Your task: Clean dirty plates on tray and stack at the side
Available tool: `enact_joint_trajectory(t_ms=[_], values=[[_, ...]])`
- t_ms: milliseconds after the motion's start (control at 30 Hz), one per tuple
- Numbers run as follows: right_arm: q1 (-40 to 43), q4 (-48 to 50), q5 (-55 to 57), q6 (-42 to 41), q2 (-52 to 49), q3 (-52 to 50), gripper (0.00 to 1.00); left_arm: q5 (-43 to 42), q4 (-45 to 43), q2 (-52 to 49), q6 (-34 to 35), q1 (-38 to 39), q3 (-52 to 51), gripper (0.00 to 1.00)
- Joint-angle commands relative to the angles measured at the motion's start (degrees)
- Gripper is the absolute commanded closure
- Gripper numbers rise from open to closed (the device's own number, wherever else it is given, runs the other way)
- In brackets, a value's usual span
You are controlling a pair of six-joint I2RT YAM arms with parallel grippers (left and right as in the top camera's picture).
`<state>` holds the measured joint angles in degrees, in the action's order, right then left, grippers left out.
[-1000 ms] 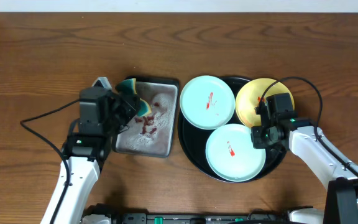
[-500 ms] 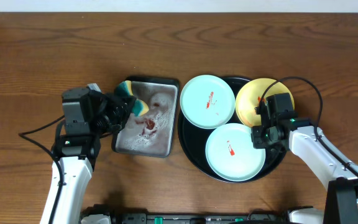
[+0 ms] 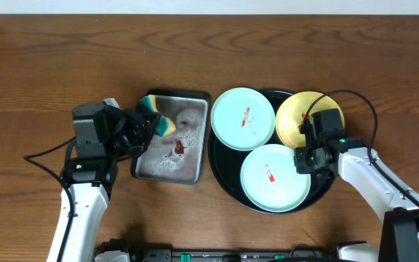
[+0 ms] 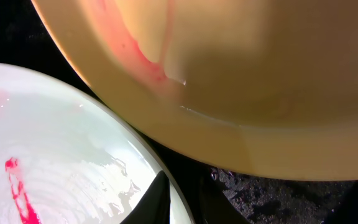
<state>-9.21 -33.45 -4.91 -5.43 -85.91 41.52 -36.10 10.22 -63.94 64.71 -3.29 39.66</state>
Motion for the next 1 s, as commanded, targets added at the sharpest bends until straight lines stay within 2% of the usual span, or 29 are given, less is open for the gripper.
enact_joint_trajectory(t_ms=[0,167,400,533,733,967], values=[[0.3,0.1,0.3,-0.1,-0.4,0.7,0.87,-1.2,0.0,0.3,-0.2,-0.3,-0.2,0.93],[0.3,0.0,0.3,-0.1,-0.4,0.7,0.87,-1.2,-0.3,0.3,-2.6,-0.3,-0.2,0.93],[0.3,0.0,-1.3,-0.1,-0.4,0.7,0.95,-0.3,0.4,0.3,-26.1,-0.1,-0.2,0.93],[0.1,-0.2,-3.1,-0.1,-0.4,0.7,0.99,0.0,3.1,0.3,-34.5,-0.1,-0.2,0.93],[0.1,-2.4,-3.1,-0.1,-0.4,0.7,0.99,8.9,7.8,0.3,-40.9,4.8,-0.2,0.93],[0.1,-4.6,-6.6,0.4,-0.3,0.7,0.99,18.8,7.7,0.3,-42.7,17.8,0.0,0.93]])
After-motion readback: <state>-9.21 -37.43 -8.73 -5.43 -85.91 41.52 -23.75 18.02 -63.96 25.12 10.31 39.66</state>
